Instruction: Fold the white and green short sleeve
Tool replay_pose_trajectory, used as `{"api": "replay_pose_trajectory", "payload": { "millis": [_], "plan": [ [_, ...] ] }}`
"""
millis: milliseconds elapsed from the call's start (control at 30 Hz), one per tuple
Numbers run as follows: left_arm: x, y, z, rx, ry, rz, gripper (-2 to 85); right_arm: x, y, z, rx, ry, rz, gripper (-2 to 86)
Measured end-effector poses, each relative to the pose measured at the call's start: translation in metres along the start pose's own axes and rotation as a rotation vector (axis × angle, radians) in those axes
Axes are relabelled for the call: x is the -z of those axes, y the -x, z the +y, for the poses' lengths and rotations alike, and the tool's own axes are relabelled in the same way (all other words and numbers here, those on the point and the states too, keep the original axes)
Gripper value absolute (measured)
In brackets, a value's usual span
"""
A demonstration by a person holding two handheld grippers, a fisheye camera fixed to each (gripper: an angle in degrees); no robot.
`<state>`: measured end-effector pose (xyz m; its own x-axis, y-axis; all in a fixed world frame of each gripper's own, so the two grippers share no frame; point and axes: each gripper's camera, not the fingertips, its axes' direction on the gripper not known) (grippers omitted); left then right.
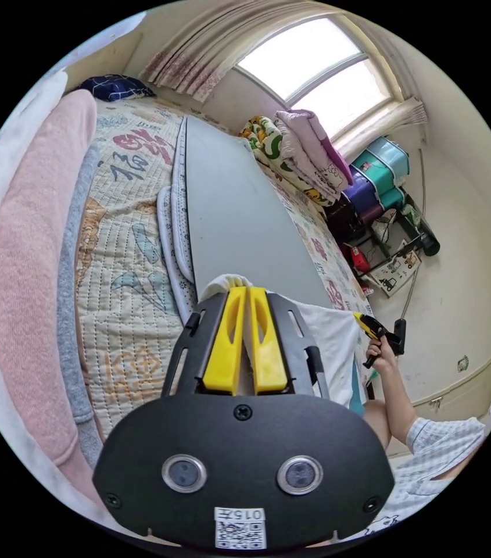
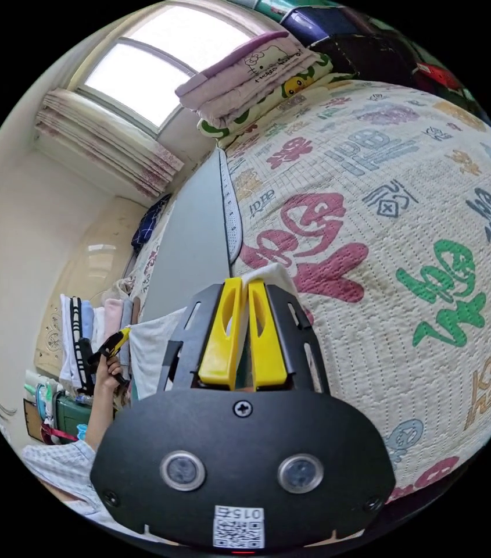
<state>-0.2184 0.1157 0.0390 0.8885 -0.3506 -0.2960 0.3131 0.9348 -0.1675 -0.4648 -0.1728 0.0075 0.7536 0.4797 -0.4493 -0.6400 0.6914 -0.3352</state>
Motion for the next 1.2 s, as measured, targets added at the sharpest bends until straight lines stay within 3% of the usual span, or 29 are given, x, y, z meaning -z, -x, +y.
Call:
{"api": "replay_pose_trajectory", "payload": {
  "millis": [267,633,767,967,1067,1200],
  "plan": [
    [-0.021,-0.014,-0.006,0.05,0.024,-0.078,0.1,-0.002,0.001,-0.02,-0.08,0.036,0.07,1.0],
    [-0.002,-0.079,-0.021,0.019,-0.003,-0.174,5.7,0.056,0.024,-0.023,0.004,-0.005,0.19,4.5],
    [0.012,-0.173,-0.008,-0.25,-0.051,-0.278,6.6,0.071,0.021,-0.022,0.061,0.044,0.201,5.0],
    [-0.027,-0.377,0.082,-0.833,0.163,0.081,7.6,0.07,0.006,-0.03,0.021,0.091,0.082,8.4],
    [-0.068,-0.446,0.135,-0.888,0.335,0.168,10.0,0.065,0.002,-0.034,0.018,0.105,0.057,8.0],
    [-0.107,-0.498,0.174,-0.827,0.366,0.111,10.3,0.059,-0.01,-0.039,0.007,0.12,0.035,6.1]
  ]
}}
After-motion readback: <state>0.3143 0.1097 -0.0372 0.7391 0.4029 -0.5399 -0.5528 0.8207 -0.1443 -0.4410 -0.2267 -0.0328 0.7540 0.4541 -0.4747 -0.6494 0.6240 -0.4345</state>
